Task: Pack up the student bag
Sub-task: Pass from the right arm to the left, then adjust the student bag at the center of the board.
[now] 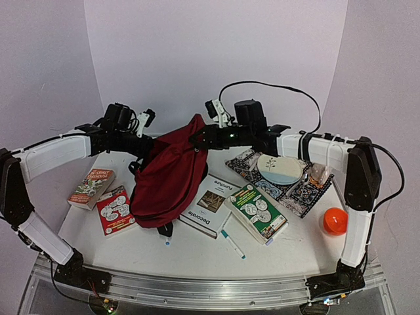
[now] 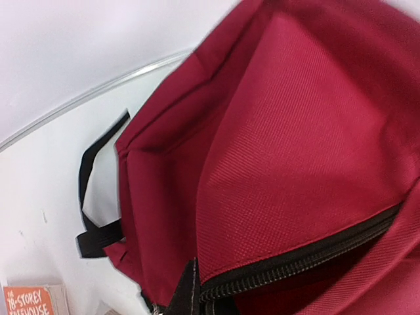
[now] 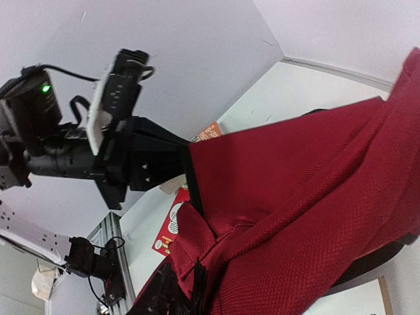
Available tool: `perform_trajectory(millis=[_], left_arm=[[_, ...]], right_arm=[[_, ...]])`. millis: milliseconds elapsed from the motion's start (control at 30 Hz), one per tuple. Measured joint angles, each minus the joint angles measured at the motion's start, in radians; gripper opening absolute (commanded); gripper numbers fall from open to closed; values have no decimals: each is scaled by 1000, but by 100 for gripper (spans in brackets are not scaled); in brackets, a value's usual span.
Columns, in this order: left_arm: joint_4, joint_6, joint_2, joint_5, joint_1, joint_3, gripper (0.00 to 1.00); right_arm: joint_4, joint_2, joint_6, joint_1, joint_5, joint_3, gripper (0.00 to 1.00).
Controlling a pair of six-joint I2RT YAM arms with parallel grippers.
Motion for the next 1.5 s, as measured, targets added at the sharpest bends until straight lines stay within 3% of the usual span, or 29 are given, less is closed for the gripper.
perform_trajectory(millis=[133, 300, 533, 767, 867, 933, 1067, 1233, 1500], left_arm=[[-39, -81, -19, -54, 0, 38, 0], [-143, -178, -12, -135, 0, 132, 0], [-232, -289, 56, -172, 0, 286, 0], [-274, -360, 104, -174, 0, 359, 0], [-287, -377, 106, -166, 0, 359, 0], [-294, -386, 106, -161, 0, 362, 0], [-294, -391, 106, -154, 0, 366, 0], [-302, -383, 106, -180, 0, 371, 0], [-332, -330, 76, -284, 9, 438, 0]], right_arm=[[-20, -4, 18, 2, 76, -10, 67], [-74, -90, 22, 13, 173, -112, 80], [-87, -237, 48, 81, 240, -260, 89], [-33, -232, 126, 181, 255, -350, 90], [23, -181, 170, 211, 263, -351, 85], [56, -138, 194, 219, 269, -351, 76], [92, -37, 227, 218, 275, -330, 37], [69, 2, 221, 218, 273, -274, 3], [-60, -45, 105, 207, 282, -93, 0]])
